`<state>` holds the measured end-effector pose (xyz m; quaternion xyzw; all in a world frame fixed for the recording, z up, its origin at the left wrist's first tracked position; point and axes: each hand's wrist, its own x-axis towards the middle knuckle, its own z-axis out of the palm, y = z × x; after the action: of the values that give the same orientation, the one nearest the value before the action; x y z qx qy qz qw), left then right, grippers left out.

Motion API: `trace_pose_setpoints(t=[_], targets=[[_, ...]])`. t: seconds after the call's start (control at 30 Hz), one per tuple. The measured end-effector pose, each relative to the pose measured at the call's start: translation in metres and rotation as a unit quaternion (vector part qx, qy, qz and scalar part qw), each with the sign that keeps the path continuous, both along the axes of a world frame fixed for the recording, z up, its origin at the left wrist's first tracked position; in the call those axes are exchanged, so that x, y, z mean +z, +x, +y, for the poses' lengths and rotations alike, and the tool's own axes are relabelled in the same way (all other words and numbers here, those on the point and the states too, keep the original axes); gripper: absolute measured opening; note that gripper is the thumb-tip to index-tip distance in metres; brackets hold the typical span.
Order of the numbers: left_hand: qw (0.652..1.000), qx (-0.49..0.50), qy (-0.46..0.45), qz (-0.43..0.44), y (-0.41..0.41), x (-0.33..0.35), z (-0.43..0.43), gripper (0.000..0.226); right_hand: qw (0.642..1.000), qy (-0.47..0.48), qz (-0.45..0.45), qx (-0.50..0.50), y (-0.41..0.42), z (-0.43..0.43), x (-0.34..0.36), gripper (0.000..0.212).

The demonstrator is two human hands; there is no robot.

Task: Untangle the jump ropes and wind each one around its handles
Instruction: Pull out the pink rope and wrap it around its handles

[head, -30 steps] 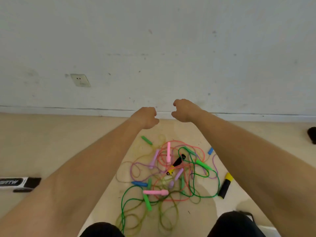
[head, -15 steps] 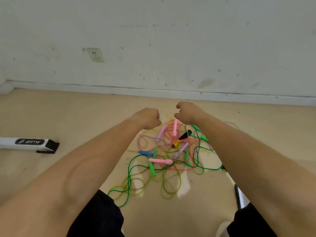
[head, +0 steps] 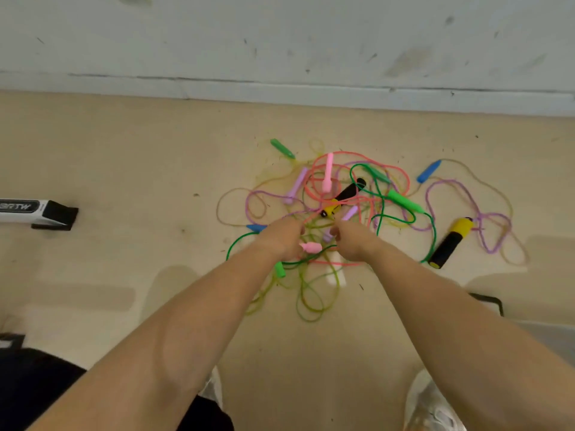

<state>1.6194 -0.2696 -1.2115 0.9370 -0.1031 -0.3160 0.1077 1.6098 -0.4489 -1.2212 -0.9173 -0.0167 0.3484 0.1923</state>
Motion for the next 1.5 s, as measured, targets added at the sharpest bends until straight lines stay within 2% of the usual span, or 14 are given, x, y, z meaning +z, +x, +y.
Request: trace_pose_setpoints(t=[0.17, 0.37, 0.57, 0.67, 0.7, 0.8, 0.9, 1.0, 1.07, 1.13, 1.2, 1.3, 1.4, 1.5], targets=[[0.999, -0.022, -0.005, -0.022, 0.01, -0.068, -0.01, 0.047, 0.999, 0.021, 0.005, -0.031, -0.002, -0.006, -0.051, 0.05], [0.996, -0.085, 0.006, -0.012, 0.016, -0.112, -0.018, 0.041, 0.989, 0.069, 0.021, -0.127, 0.001, -0.011, -0.092, 0.028], [0.994, -0.077, -0.006, 0.074, 0.019, -0.106, -0.021, 0.038, 0.995, -0.004, 0.063, -0.083, -0.004, -0.015, -0.096, 0.02], [0.994, -0.05, -0.043, 0.09, 0.025, -0.075, -0.023, 0.017, 0.995, 0.002, 0.062, -0.072, -0.005, -0.017, -0.068, 0.022], [0.993, -0.052, -0.051, 0.089, 0.026, -0.06, -0.024, 0.01, 0.996, 0.008, 0.046, -0.081, -0.005, -0.018, -0.054, 0.025], [0.989, -0.049, -0.088, 0.106, 0.03, -0.012, -0.026, 0.013, 0.992, 0.03, -0.016, -0.12, -0.005, -0.021, -0.016, 0.041], [0.973, -0.004, -0.161, 0.165, 0.025, 0.041, -0.026, 0.005, 0.983, 0.045, -0.11, -0.141, -0.008, -0.016, 0.02, 0.061], [0.965, -0.001, -0.192, 0.179, 0.013, 0.095, -0.026, 0.042, 0.965, 0.043, -0.216, -0.141, -0.013, -0.016, 0.053, 0.097], [0.964, -0.042, -0.202, 0.169, 0.002, 0.134, -0.026, 0.059, 0.969, 0.036, -0.225, -0.094, -0.014, -0.016, 0.074, 0.083], [0.965, -0.085, -0.208, 0.135, -0.008, 0.174, -0.024, 0.063, 0.981, 0.036, -0.19, -0.018, -0.015, -0.016, 0.093, 0.047], [0.969, -0.089, -0.221, 0.064, -0.014, 0.209, -0.017, 0.063, 0.982, 0.104, -0.156, -0.025, -0.02, -0.013, 0.119, 0.026], [0.952, -0.036, -0.3, -0.056, -0.02, 0.242, 0.0, 0.062, 0.985, 0.114, -0.128, -0.028, -0.031, -0.014, 0.145, 0.017], [0.893, 0.05, -0.437, -0.097, -0.027, 0.268, 0.014, 0.059, 0.989, 0.08, -0.117, -0.037, -0.042, -0.021, 0.154, 0.014], [0.849, 0.093, -0.503, -0.129, -0.032, 0.274, 0.022, 0.058, 0.961, 0.187, -0.139, -0.15, -0.045, -0.024, 0.166, 0.015]])
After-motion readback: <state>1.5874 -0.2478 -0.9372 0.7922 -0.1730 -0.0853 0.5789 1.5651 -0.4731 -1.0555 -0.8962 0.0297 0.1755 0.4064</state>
